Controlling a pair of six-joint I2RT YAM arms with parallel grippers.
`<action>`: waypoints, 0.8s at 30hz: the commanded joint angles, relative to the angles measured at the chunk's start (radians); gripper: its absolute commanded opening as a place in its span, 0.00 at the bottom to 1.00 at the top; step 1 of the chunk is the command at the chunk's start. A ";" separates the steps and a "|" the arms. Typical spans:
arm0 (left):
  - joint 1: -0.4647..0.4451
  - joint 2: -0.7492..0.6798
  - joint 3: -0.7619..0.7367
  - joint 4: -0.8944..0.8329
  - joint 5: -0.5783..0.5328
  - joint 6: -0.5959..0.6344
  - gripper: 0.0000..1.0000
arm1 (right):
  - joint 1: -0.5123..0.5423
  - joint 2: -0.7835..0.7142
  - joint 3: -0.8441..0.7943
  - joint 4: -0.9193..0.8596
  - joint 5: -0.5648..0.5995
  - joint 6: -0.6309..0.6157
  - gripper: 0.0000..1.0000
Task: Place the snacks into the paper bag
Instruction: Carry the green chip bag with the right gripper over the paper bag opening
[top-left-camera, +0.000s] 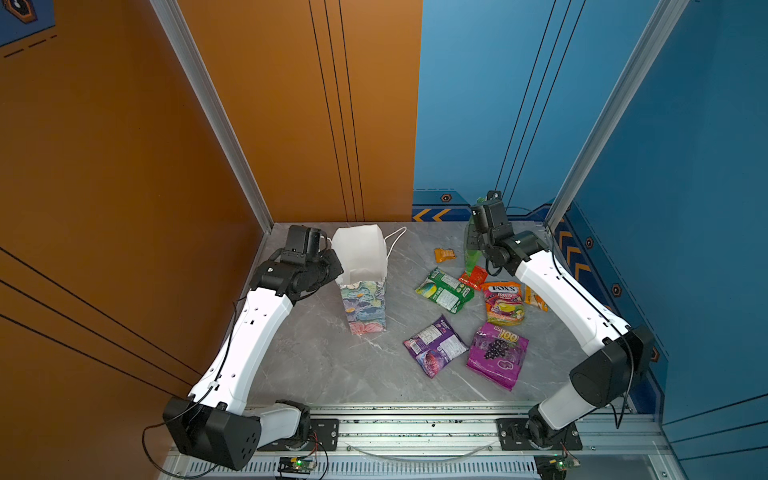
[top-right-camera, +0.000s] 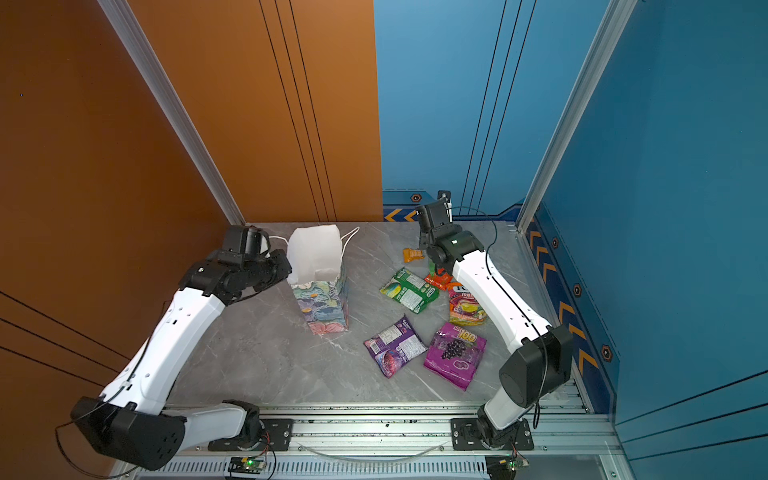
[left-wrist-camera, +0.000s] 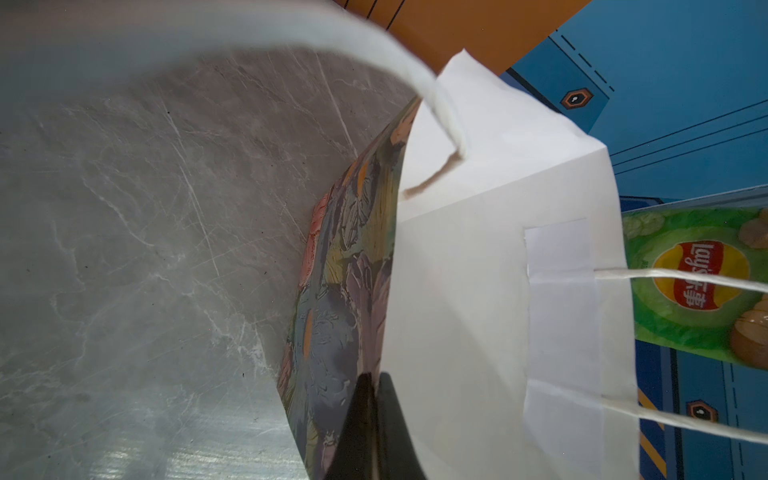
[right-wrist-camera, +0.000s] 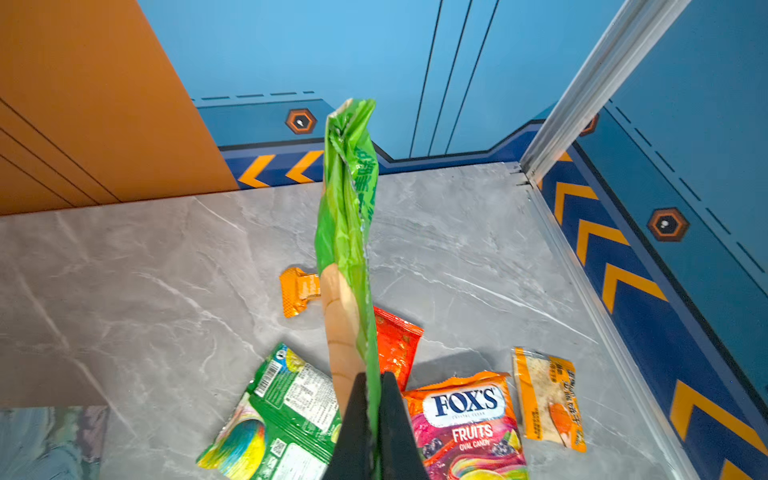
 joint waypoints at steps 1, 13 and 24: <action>0.012 -0.007 -0.004 0.027 -0.036 -0.021 0.00 | 0.035 -0.044 0.036 0.038 -0.039 0.038 0.00; 0.006 0.064 0.097 -0.043 -0.081 0.068 0.00 | 0.161 -0.075 0.311 0.039 -0.058 -0.011 0.00; -0.036 0.100 0.165 -0.056 -0.090 0.093 0.00 | 0.352 -0.027 0.535 0.050 -0.037 -0.089 0.00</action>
